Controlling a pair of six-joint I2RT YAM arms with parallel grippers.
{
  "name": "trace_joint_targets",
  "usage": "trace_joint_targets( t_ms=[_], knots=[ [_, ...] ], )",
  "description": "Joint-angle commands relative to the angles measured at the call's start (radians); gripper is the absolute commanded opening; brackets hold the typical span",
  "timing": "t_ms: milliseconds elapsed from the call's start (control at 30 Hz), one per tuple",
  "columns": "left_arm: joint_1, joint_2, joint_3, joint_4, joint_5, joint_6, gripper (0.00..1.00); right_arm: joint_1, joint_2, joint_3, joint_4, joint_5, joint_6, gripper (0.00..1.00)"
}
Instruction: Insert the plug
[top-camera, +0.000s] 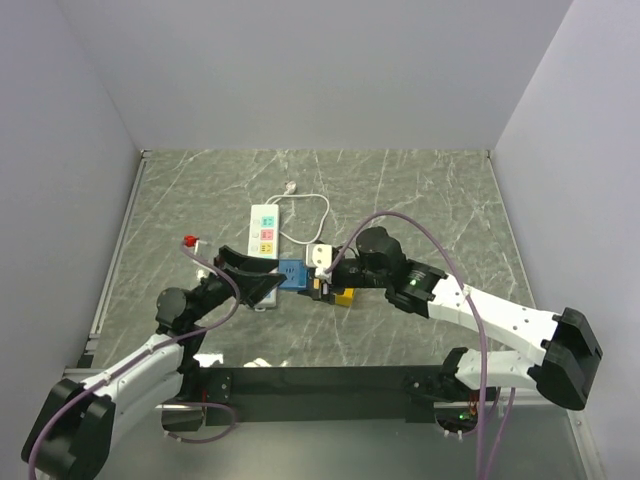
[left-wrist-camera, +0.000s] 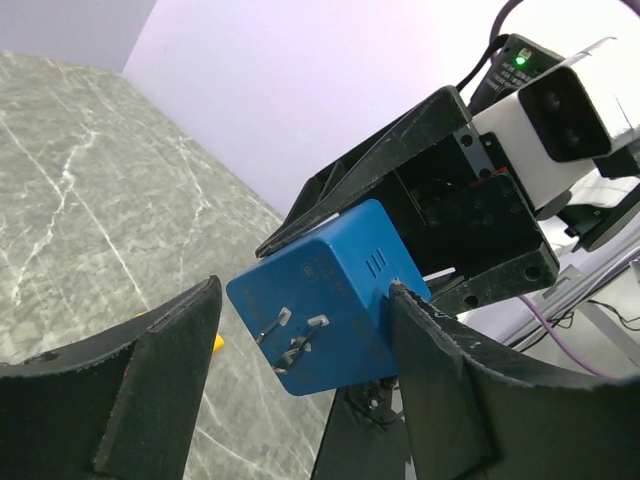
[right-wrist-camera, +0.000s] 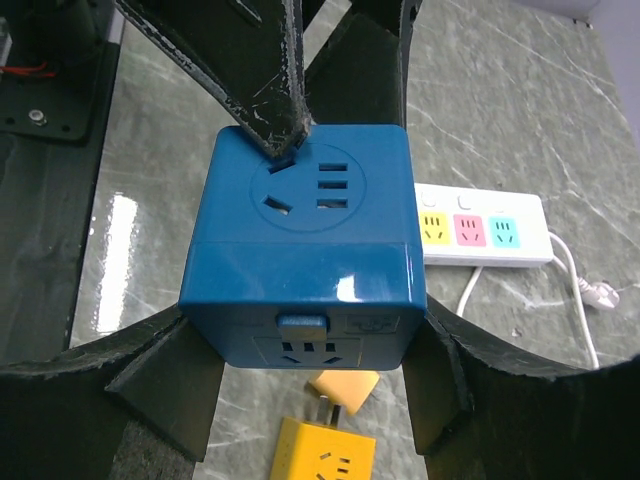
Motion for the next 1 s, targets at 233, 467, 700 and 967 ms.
trace_joint_targets(
  t_ms=[233,467,700,967],
  knots=[
    [-0.057,0.070,-0.023,0.112,-0.023,0.002,0.70,-0.040,-0.097,-0.042,0.248,-0.101,0.085,0.00],
    [-0.084,0.092,-0.034,0.115,-0.058,0.016,0.70,-0.057,-0.124,-0.071,0.314,-0.134,0.131,0.00],
    [-0.111,0.164,-0.036,0.178,-0.071,0.014,0.69,-0.067,-0.141,-0.108,0.403,-0.160,0.185,0.00],
    [-0.151,0.237,-0.028,0.228,-0.085,0.020,0.68,-0.077,-0.138,-0.154,0.559,-0.201,0.274,0.00]
  ],
)
